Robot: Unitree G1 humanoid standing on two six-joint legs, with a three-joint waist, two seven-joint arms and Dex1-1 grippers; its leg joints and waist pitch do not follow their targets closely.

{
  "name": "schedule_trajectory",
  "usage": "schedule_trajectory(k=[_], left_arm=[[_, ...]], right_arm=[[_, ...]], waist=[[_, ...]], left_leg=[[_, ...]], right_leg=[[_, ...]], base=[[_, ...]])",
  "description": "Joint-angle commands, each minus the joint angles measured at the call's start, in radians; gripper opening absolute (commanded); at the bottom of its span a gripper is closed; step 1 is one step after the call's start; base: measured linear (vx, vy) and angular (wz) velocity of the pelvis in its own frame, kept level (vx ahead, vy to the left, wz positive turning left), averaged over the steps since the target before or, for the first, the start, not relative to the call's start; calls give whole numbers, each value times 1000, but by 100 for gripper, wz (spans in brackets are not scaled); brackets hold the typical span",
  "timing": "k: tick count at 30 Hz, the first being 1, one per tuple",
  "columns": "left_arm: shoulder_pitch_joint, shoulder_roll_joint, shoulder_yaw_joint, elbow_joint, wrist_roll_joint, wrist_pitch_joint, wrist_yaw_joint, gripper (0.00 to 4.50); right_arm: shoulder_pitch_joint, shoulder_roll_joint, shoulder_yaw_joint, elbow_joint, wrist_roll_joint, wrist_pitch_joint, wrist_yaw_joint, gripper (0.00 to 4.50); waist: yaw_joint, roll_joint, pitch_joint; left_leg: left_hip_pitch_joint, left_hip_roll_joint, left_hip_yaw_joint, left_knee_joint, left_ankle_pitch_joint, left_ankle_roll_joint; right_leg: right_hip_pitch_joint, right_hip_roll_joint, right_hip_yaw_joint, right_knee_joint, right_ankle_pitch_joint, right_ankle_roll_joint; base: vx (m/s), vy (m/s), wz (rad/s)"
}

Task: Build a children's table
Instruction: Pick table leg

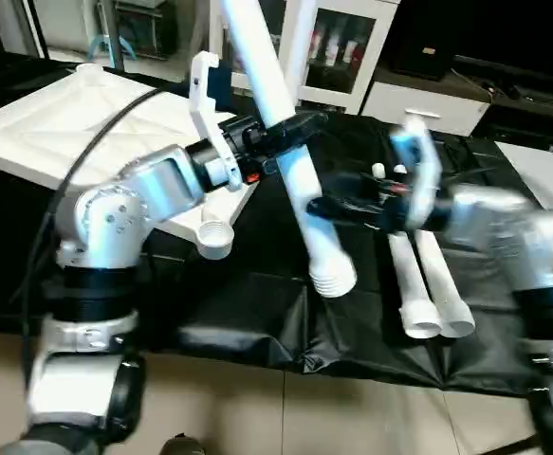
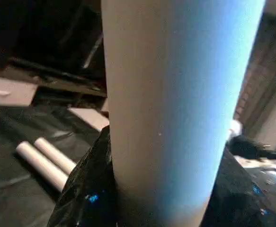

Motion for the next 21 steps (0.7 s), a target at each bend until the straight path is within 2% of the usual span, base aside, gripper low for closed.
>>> schedule_trajectory(k=[1, 3, 6, 8, 10, 21], left_arm=[[-28, 5, -31, -9, 2, 7, -45, 175], [-35, 14, -41, -7, -6, 15, -67, 175], [-40, 21, -57, -4, -6, 13, -99, 175], [-41, 28, -76, -7, -5, 16, -130, 175], [-39, 33, -94, -13, 3, 15, -152, 175], [-34, 52, -147, -27, 37, -2, -214, 175]], right_arm=[[-18, -17, 26, 11, 2, 12, 24, 429], [-17, -31, 53, 9, -16, 5, 47, 449], [-15, -40, 69, -5, -14, 12, 72, 450], [-14, -37, 83, -17, -16, 16, 82, 450], [-10, -35, 98, -27, -28, 8, 89, 450], [20, 5, 160, -64, -86, -60, 55, 450]], waist=[[3, 25, -75], [1, 18, -76], [3, 17, -77], [3, 23, -78], [5, 24, -78], [2, 21, -77]], left_leg=[[10, 9, 5, -70, -247, -64], [11, 10, 6, -69, -258, -63], [11, 11, 5, -69, -253, -61], [12, 12, 6, -69, -248, -64], [14, 12, 6, -68, -255, -65], [11, 13, 3, -71, -268, -71]], right_leg=[[55, -44, 31, -65, -289, -149], [55, -43, 31, -66, -294, -154], [55, -42, 31, -64, -287, -160], [54, -42, 31, -62, -260, -172], [54, -42, 31, -61, -253, -180], [54, -44, 30, -63, -293, -164]], base=[[0, 0, 0], [0, 0, 0], [0, 0, 0], [0, 0, 0], [0, 0, 0], [0, 0, 0]])
